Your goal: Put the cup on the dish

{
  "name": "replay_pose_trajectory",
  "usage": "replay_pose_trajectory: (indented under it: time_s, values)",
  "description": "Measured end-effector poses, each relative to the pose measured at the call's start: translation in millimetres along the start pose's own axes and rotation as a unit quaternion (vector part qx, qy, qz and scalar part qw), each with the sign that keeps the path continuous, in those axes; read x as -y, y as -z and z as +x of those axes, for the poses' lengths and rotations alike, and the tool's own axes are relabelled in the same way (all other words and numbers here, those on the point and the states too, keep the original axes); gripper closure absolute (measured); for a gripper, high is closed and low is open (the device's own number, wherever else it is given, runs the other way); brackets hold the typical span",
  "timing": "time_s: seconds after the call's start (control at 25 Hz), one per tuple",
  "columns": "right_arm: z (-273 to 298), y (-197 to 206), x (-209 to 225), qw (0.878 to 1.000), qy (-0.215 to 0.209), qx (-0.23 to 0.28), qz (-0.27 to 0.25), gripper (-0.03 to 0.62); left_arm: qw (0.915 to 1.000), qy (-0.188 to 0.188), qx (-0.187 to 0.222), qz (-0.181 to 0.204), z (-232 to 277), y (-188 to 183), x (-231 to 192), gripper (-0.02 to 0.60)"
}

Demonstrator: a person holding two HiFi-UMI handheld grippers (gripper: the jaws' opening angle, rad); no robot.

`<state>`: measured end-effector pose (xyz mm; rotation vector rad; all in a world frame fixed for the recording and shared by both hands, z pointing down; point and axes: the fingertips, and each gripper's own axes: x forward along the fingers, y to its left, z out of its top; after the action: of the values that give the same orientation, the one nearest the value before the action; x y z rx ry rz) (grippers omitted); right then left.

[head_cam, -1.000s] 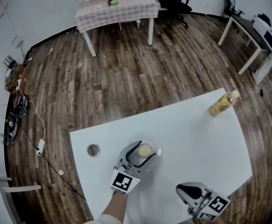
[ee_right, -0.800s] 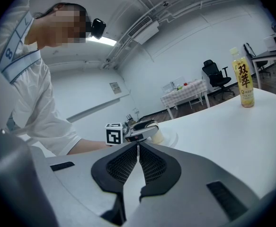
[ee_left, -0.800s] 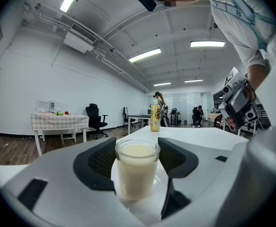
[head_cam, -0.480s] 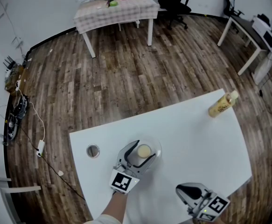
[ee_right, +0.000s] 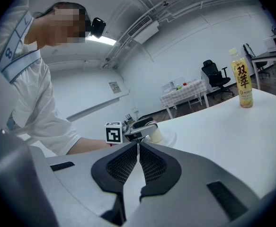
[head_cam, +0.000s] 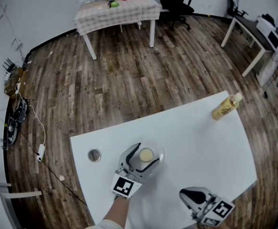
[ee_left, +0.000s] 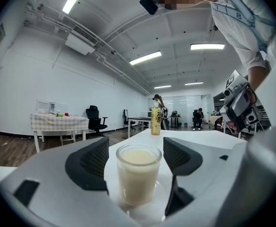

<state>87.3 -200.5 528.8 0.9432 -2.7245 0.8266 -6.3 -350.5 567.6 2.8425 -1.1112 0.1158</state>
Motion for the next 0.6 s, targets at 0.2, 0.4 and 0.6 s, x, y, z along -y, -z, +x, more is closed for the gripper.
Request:
replay_pose_trajectory:
  time_s: [0.2,0.4,0.6]
  values:
    - [0.4,2.8,-2.7,1.000,-0.001,0.000,-0.001,0.559,1.0000,0.001,0.006,0.002,-2.3,-5.3,2.3,0.230]
    - [0.0,1.2,-5.9,1.000,-0.001,0.003,-0.002,0.559,0.9999,0.000,0.010,0.004,-6.0,-11.9,3.2,0.230]
    - [-1.7,1.5,-10.5,1.000,-0.004,0.006,-0.006,0.559,0.9999,-0.005,0.013,0.006,-10.1,-17.8,5.9,0.230]
